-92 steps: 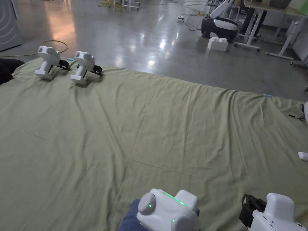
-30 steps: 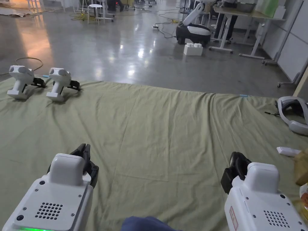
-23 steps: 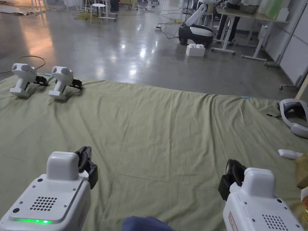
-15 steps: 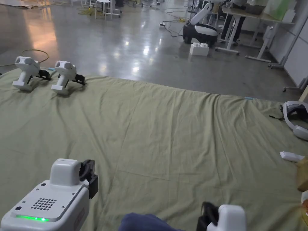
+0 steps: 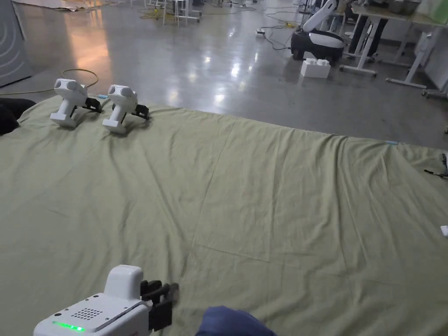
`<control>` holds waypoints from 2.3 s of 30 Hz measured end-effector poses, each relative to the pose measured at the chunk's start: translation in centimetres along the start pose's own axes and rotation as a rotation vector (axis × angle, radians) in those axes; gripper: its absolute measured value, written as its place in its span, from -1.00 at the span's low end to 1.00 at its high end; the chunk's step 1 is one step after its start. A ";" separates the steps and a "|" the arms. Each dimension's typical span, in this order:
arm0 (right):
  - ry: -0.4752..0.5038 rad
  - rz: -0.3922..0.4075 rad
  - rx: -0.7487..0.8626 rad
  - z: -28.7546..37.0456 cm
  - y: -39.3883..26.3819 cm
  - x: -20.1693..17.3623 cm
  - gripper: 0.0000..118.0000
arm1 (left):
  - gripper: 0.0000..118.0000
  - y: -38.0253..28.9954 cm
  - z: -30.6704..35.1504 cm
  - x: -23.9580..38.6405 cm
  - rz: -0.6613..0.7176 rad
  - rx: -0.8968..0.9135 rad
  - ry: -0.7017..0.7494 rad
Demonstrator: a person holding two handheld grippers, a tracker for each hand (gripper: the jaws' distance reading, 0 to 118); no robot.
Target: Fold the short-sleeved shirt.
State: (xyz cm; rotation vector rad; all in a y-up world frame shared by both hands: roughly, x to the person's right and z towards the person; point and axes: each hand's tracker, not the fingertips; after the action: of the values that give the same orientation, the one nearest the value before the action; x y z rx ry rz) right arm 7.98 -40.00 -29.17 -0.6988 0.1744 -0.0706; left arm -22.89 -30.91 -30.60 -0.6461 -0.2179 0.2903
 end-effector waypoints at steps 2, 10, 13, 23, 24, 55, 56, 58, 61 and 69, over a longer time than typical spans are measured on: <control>-0.006 0.040 -0.004 -0.2 0.0 -0.1 -0.88 | 0.22 -0.2 -0.5 -0.7 0.060 -0.057 -0.119; 0.014 -0.016 -0.007 -0.3 -0.2 0.8 -0.88 | 0.56 0.5 -5.2 -3.0 0.234 -0.285 -0.335; 0.017 -0.011 -0.004 -0.2 -0.4 0.9 -0.88 | 0.57 -0.2 -9.1 -4.3 0.317 -0.472 -0.425; 0.019 0.022 -0.004 0.0 -0.5 0.9 -0.88 | 0.56 -2.3 -14.4 -2.5 0.450 -0.664 -0.590; 0.019 0.024 -0.003 0.0 -0.6 0.9 -0.88 | 0.53 -2.2 -14.6 -2.5 0.456 -0.660 -0.597; -0.091 0.140 0.385 4.4 18.0 2.4 -0.88 | -0.47 4.0 -0.6 -12.9 0.504 -0.410 -0.438; -0.099 0.135 0.405 4.7 19.1 2.7 -0.88 | -0.47 5.1 0.3 -14.3 0.499 -0.402 -0.413; -0.119 0.128 0.430 5.4 20.7 3.2 -0.88 | -0.47 7.3 2.1 -16.8 0.455 -0.395 -0.354; -0.125 0.106 0.459 6.4 22.4 4.0 -0.88 | -0.47 10.5 5.2 -19.2 0.409 -0.395 -0.260; -0.164 0.087 0.468 7.4 23.1 5.5 -0.88 | -0.47 15.9 10.4 -30.9 0.380 -0.384 0.044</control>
State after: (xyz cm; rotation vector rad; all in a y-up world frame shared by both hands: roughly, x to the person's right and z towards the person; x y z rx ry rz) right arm 14.90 -18.34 -39.30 -0.2279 0.0270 0.0297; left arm -58.00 -23.26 -35.78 -1.0754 -0.1068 0.6068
